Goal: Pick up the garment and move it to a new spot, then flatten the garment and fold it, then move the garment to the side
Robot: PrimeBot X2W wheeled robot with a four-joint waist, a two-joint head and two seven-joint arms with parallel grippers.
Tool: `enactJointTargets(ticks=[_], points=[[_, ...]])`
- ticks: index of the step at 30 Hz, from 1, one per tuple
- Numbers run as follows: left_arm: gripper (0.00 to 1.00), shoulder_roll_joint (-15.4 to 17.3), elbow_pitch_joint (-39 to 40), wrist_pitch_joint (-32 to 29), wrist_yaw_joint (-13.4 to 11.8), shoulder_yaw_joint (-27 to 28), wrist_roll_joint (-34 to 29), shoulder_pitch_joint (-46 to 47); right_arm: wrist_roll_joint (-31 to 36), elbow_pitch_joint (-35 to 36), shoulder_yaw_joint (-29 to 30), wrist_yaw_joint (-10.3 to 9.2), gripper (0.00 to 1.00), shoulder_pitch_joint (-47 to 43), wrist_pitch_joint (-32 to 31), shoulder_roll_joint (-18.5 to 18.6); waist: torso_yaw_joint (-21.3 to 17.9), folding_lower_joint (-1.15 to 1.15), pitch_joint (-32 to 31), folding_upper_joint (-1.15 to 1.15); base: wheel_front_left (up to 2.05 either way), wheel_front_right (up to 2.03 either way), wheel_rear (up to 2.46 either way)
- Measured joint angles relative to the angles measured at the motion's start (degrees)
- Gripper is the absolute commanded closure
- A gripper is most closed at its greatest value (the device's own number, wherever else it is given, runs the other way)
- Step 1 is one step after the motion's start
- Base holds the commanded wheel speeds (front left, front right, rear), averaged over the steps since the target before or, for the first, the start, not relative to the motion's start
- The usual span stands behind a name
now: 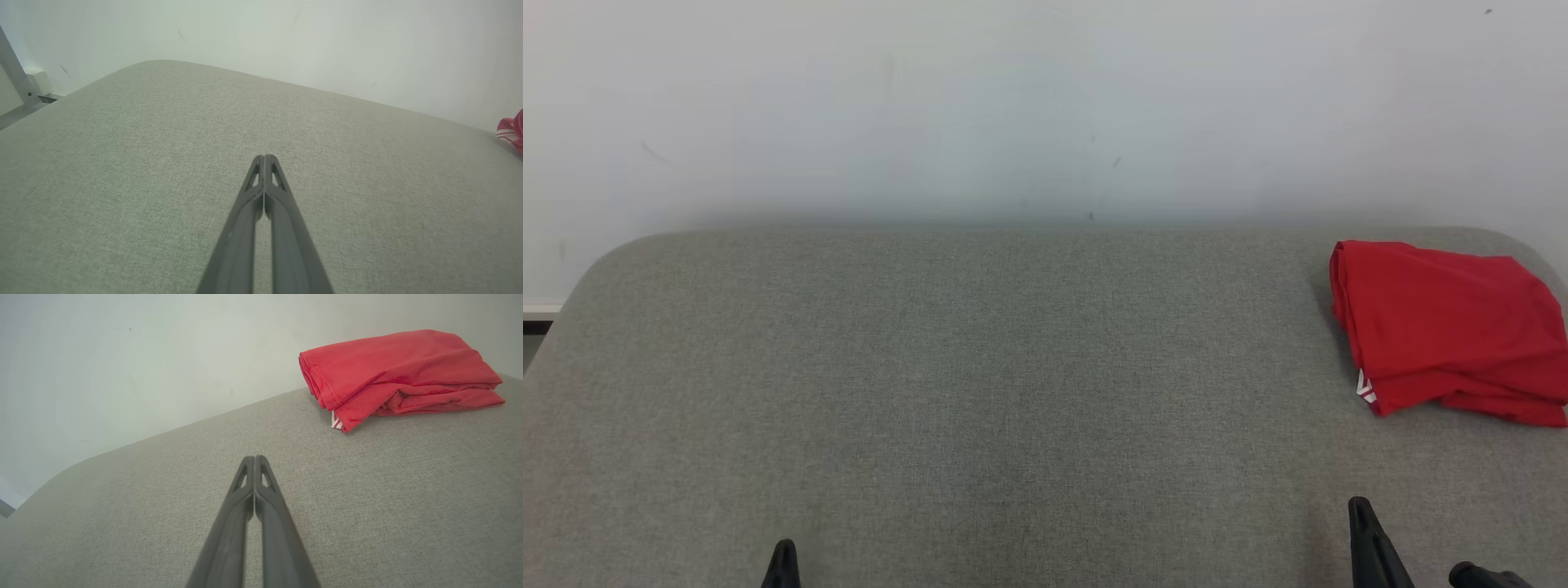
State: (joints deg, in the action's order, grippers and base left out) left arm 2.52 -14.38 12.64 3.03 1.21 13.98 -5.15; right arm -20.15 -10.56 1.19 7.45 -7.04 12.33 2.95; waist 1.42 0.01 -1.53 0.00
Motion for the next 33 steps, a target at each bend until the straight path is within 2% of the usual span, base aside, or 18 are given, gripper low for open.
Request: enactJointTargets(ticks=[10,33], points=[[1.00,0.0,-0.7,-1.7,0.5,-0.9,11.1,2.2,-10.2,-0.6,1.6,0.00,1.00,1.4,-2.8,0.2,-0.1,0.00,0.2,0.00,0.00,0.00,0.00],[1.00,0.0,-2.1,-5.1,1.6,-2.2,31.3,6.8,-28.8,-1.5,4.8,0.00,1.00,4.9,-8.4,0.8,-0.4,0.00,0.5,0.00,0.00,0.00,0.00]])
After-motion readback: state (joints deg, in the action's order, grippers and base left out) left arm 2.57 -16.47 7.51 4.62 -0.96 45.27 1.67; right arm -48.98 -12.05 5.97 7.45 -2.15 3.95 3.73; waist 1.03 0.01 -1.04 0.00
